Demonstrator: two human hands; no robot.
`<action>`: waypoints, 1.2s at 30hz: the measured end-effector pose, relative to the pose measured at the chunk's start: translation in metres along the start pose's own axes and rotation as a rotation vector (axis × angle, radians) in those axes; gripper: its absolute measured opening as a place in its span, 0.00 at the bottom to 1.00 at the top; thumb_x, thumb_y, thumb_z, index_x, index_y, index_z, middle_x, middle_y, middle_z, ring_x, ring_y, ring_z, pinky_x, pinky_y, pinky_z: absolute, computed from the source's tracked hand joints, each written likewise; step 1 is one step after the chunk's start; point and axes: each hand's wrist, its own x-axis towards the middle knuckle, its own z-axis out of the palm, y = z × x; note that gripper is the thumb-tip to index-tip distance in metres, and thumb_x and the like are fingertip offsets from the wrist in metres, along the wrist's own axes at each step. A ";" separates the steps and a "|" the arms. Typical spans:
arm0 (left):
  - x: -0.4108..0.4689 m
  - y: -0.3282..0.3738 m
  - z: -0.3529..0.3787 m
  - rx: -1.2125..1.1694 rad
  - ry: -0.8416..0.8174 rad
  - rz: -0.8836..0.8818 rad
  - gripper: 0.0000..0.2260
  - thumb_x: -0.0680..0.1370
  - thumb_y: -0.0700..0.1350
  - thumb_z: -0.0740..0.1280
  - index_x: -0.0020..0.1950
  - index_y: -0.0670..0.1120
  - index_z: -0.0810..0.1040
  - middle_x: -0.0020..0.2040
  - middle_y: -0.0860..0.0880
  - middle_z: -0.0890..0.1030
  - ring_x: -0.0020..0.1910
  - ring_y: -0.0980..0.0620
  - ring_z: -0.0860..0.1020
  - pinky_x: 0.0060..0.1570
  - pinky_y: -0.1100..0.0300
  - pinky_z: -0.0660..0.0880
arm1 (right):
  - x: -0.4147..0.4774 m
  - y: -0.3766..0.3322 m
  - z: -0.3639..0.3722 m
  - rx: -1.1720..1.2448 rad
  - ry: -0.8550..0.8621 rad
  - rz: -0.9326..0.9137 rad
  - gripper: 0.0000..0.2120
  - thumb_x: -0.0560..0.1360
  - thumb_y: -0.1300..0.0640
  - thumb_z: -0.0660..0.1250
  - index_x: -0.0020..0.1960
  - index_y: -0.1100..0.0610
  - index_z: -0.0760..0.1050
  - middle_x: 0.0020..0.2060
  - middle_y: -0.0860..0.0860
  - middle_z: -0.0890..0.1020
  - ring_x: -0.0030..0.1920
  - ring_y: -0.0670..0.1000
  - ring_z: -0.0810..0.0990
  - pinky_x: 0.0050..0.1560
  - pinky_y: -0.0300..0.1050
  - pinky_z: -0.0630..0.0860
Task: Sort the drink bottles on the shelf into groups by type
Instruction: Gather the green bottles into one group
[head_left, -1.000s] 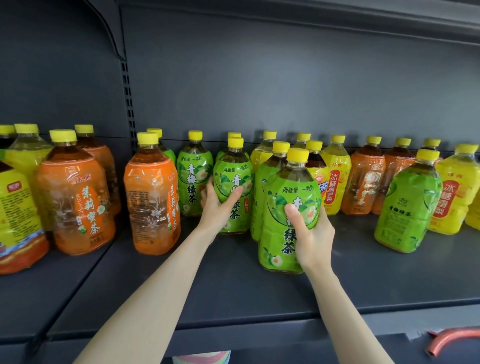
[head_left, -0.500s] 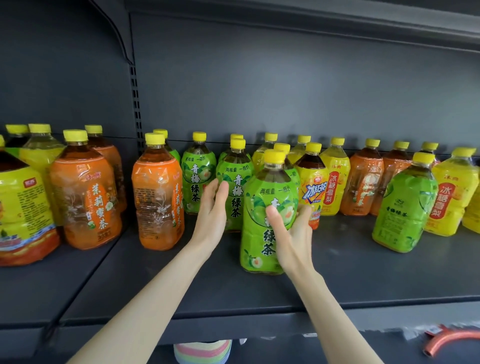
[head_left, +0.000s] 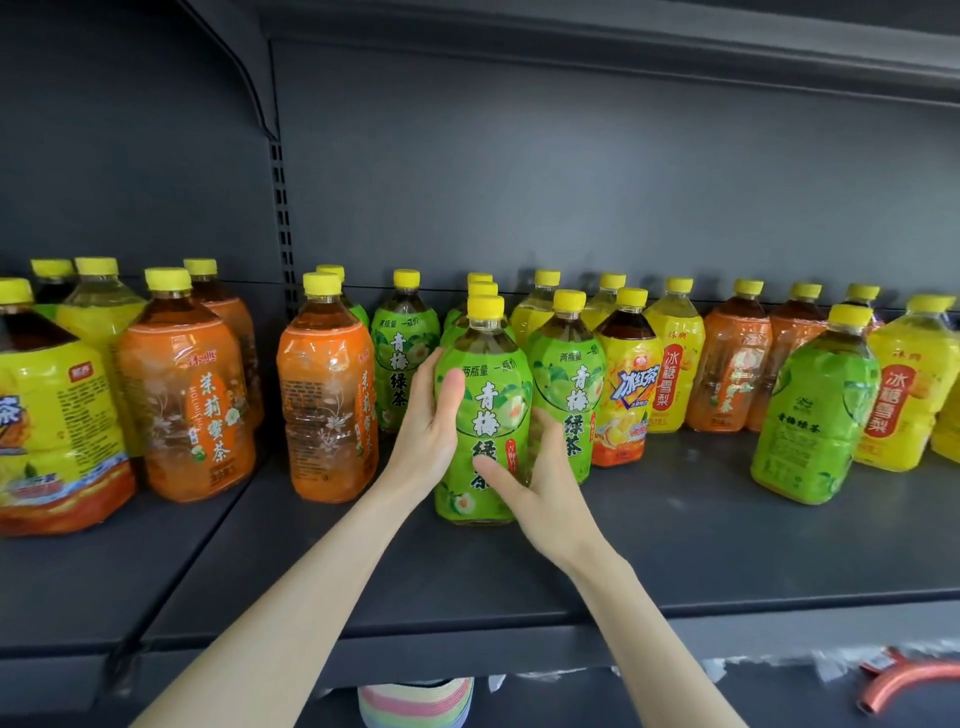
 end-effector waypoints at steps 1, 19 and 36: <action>0.002 -0.002 0.000 0.009 0.004 -0.006 0.31 0.77 0.62 0.50 0.76 0.49 0.55 0.75 0.51 0.60 0.73 0.57 0.59 0.72 0.58 0.57 | -0.001 0.004 -0.002 -0.048 -0.011 -0.008 0.39 0.73 0.43 0.70 0.76 0.49 0.53 0.70 0.47 0.65 0.67 0.43 0.67 0.69 0.43 0.65; 0.014 -0.012 0.006 0.006 0.043 0.056 0.26 0.80 0.56 0.51 0.76 0.46 0.57 0.73 0.50 0.65 0.69 0.59 0.64 0.57 0.82 0.61 | 0.009 0.011 -0.006 -0.327 0.123 -0.048 0.39 0.72 0.40 0.70 0.77 0.48 0.56 0.48 0.55 0.83 0.47 0.54 0.81 0.53 0.54 0.78; -0.010 0.019 -0.017 0.304 -0.030 -0.078 0.27 0.78 0.59 0.58 0.74 0.47 0.63 0.66 0.51 0.74 0.64 0.51 0.73 0.66 0.54 0.68 | -0.008 -0.006 -0.017 -0.444 0.024 0.016 0.27 0.78 0.47 0.65 0.73 0.53 0.63 0.56 0.54 0.81 0.55 0.58 0.79 0.55 0.53 0.76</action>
